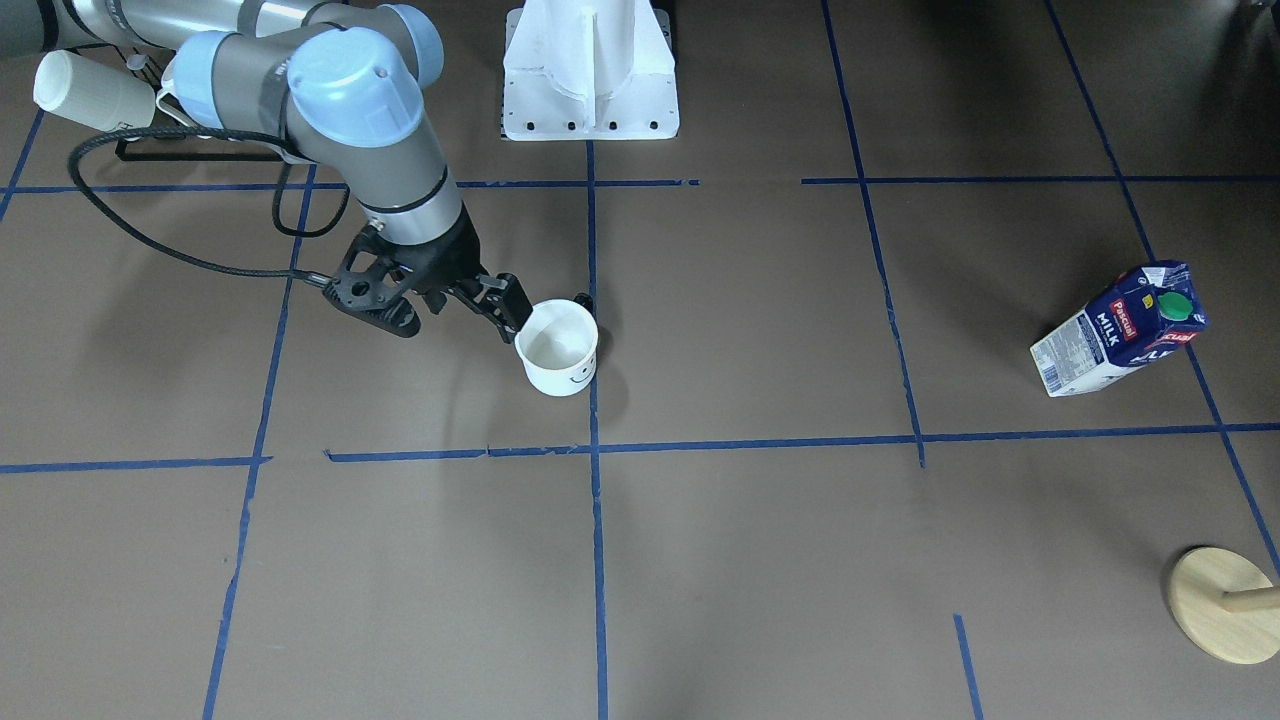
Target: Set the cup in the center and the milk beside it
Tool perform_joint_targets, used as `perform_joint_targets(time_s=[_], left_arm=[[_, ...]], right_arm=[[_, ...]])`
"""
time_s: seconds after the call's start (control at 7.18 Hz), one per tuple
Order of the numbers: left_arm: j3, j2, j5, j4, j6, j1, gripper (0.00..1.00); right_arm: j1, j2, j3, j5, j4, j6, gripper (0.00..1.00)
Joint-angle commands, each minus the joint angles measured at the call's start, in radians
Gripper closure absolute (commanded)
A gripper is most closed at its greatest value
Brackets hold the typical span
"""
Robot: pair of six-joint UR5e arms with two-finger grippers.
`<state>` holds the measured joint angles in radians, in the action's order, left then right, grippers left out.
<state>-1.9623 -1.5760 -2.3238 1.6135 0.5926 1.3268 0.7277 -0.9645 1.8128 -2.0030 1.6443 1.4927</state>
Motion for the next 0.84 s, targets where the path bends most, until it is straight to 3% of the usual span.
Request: perform_joint_targets(time_s=[0.0,0.7], left_arm=[[0.026,0.04,0.073,0.135,0.111,-0.086,0.0],[0.114,-0.005,0.107,0.146,0.107,-0.12,0.0]], right_arm=[[0.047,-0.014,0.036,-0.034,0.029,-0.039,0.0],[0.111,-0.074,0.092,-0.065,0.034,-0.106,0.0]])
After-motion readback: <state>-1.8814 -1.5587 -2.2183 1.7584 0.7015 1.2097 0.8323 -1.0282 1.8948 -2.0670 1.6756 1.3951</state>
